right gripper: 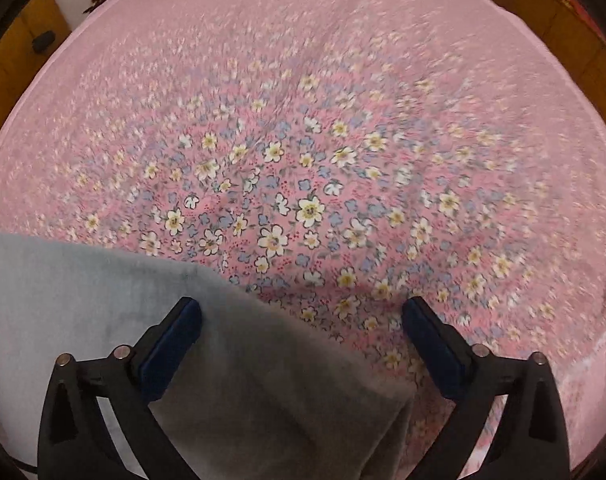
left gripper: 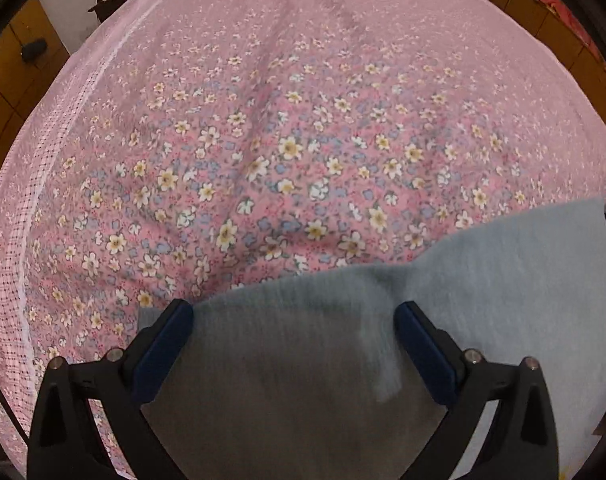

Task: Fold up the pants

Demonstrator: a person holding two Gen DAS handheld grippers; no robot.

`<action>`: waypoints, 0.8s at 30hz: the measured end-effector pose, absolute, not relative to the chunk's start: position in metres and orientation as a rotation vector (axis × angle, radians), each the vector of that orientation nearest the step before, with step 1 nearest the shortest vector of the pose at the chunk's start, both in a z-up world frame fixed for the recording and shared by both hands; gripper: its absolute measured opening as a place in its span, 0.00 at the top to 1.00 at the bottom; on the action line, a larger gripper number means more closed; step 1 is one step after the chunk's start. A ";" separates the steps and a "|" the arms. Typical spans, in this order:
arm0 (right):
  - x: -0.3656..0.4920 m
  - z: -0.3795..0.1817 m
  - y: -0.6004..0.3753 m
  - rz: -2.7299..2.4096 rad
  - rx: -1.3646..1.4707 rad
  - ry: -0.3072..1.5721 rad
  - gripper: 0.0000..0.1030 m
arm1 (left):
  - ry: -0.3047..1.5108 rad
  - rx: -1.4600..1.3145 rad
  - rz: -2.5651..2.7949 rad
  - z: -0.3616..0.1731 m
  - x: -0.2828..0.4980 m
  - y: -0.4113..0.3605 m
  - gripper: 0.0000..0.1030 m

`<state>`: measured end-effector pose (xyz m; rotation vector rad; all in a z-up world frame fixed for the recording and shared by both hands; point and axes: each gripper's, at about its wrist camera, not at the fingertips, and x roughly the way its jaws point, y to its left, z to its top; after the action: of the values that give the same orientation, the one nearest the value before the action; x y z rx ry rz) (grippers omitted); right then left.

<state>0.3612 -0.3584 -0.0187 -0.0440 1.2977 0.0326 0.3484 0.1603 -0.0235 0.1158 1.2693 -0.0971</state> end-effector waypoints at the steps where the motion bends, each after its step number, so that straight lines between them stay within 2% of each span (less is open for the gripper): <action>1: 0.362 -0.022 -0.359 0.047 -0.050 1.296 0.00 | 1.271 0.133 -0.093 -0.025 0.349 0.159 0.00; 6: 0.369 -0.032 -0.363 0.067 -0.050 1.316 0.00 | 1.276 0.159 -0.064 -0.029 0.351 0.156 0.00; 9: 0.376 -0.033 -0.359 0.034 -0.071 1.331 0.00 | 1.272 0.134 -0.029 -0.026 0.345 0.157 0.06; 12: 0.380 -0.030 -0.349 0.005 -0.107 1.340 0.00 | 1.264 0.134 -0.034 -0.016 0.333 0.143 0.24; 14: 0.380 -0.029 -0.345 0.001 -0.126 1.330 0.02 | 1.255 0.156 -0.046 -0.012 0.330 0.137 0.42; 15: 0.379 -0.027 -0.342 0.005 -0.128 1.317 0.04 | 1.246 0.170 -0.054 -0.009 0.327 0.135 0.48; 17: 0.367 -0.017 -0.329 0.028 -0.130 1.286 0.19 | 1.224 0.211 -0.053 -0.004 0.319 0.130 0.67; 18: 0.360 -0.012 -0.325 0.052 -0.143 1.261 0.25 | 1.215 0.224 -0.055 -0.003 0.315 0.128 0.70; 20: 0.352 -0.004 -0.316 0.079 -0.185 1.232 0.50 | 1.201 0.217 -0.053 0.002 0.307 0.128 0.83; 21: 0.349 -0.001 -0.313 0.085 -0.199 1.224 0.58 | 1.193 0.195 -0.052 0.007 0.301 0.125 0.85; 22: 0.341 0.003 -0.310 0.094 -0.207 1.218 0.75 | 1.186 0.169 -0.052 0.011 0.298 0.129 0.87; 23: 0.338 0.007 -0.307 0.102 -0.209 1.215 0.84 | 1.178 0.135 -0.053 0.015 0.294 0.133 0.89; 24: 0.334 0.011 -0.303 0.100 -0.211 1.209 0.86 | 1.169 0.112 -0.057 0.019 0.291 0.135 0.90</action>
<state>0.3342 -0.3029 0.0111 -0.2112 1.2091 0.0996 0.2909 0.1350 0.0189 0.1125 1.1694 -0.0565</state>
